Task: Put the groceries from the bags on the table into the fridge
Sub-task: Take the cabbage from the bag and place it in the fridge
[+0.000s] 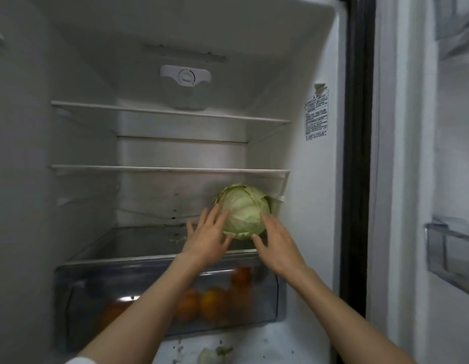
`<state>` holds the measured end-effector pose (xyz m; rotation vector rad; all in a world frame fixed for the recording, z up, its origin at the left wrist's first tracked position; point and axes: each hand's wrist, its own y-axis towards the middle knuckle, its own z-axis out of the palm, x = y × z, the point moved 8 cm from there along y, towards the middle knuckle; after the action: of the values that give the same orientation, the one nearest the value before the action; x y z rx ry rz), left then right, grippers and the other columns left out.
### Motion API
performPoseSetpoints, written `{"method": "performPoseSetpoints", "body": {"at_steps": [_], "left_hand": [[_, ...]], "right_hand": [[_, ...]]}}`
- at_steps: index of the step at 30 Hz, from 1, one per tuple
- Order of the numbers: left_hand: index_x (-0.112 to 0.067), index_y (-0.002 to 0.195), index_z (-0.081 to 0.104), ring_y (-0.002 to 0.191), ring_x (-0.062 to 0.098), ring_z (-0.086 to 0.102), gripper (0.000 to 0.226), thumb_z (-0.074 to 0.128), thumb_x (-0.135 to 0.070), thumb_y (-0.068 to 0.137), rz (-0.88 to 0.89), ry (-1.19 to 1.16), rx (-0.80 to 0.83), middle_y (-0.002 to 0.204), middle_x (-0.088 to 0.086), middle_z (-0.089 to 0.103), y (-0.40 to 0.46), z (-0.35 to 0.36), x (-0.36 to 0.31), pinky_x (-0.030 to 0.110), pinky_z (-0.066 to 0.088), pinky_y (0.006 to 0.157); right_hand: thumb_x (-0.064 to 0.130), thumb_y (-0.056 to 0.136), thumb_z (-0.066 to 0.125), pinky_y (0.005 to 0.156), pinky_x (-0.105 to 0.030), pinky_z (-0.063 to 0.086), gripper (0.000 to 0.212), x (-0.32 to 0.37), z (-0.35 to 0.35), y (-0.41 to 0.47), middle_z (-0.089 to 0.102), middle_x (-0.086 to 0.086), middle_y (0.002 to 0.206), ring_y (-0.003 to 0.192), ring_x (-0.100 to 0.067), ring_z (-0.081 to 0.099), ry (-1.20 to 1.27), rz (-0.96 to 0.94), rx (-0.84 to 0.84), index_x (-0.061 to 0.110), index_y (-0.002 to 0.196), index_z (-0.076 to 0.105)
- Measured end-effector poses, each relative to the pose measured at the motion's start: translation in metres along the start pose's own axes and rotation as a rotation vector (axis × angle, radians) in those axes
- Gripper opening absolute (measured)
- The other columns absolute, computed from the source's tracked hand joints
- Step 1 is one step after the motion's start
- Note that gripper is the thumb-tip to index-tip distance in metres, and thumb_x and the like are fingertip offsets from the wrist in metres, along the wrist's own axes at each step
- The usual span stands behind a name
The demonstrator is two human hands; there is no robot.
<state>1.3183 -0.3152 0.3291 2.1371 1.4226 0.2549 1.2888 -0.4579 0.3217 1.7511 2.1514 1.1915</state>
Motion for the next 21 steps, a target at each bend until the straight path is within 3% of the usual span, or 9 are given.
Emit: {"method": "performPoseSetpoints", "body": {"at_steps": [4, 10, 16, 19, 21], "left_hand": [[-0.029, 0.148, -0.001, 0.144, 0.022, -0.011, 0.064, 0.036, -0.038, 0.097, -0.065, 0.119, -0.036, 0.157, -0.002, -0.009, -0.071, -0.015, -0.017, 0.054, 0.001, 0.114], [-0.031, 0.147, -0.007, 0.143, 0.026, -0.014, 0.068, 0.038, -0.037, 0.096, -0.171, 0.316, 0.041, 0.156, 0.002, -0.014, -0.189, -0.033, -0.023, 0.054, 0.001, 0.114], [-0.033, 0.146, -0.008, 0.139, 0.021, -0.022, 0.063, 0.032, -0.039, 0.098, -0.354, 0.36, -0.014, 0.156, 0.001, -0.014, -0.301, -0.088, -0.002, 0.048, -0.003, 0.114], [-0.033, 0.147, 0.001, 0.143, 0.026, -0.009, 0.062, 0.036, -0.039, 0.096, -0.441, 0.388, -0.046, 0.157, 0.004, -0.003, -0.371, -0.106, 0.01, 0.055, 0.004, 0.115], [-0.032, 0.147, 0.003, 0.144, 0.028, -0.005, 0.062, 0.037, -0.039, 0.095, -0.509, 0.428, -0.006, 0.157, 0.004, 0.0, -0.416, -0.117, 0.015, 0.058, 0.007, 0.113]], "right_hand": [[0.036, 0.095, 0.043, 0.116, -0.042, 0.018, 0.062, 0.022, 0.0, -0.054, 0.017, -0.009, 0.156, 0.143, -0.024, 0.015, -0.062, -0.105, 0.068, 0.018, 0.148, 0.016], [0.036, 0.097, 0.036, 0.116, -0.045, 0.002, 0.063, 0.067, 0.005, -0.141, -0.004, -0.002, 0.158, 0.146, -0.02, -0.003, -0.062, -0.238, 0.247, 0.027, 0.149, 0.002], [0.045, 0.097, 0.03, 0.117, -0.042, -0.002, 0.062, 0.147, 0.002, -0.204, -0.008, 0.001, 0.158, 0.145, -0.018, -0.008, 0.029, -0.415, 0.242, 0.029, 0.148, -0.001], [0.046, 0.098, 0.03, 0.117, -0.042, -0.003, 0.062, 0.186, 0.021, -0.255, -0.008, 0.001, 0.158, 0.145, -0.016, -0.009, 0.082, -0.485, 0.342, 0.029, 0.148, -0.002], [0.044, 0.096, 0.037, 0.117, -0.045, 0.003, 0.064, 0.211, 0.036, -0.291, 0.0, -0.003, 0.158, 0.146, -0.02, 0.001, 0.11, -0.54, 0.372, 0.026, 0.149, 0.006]]}}
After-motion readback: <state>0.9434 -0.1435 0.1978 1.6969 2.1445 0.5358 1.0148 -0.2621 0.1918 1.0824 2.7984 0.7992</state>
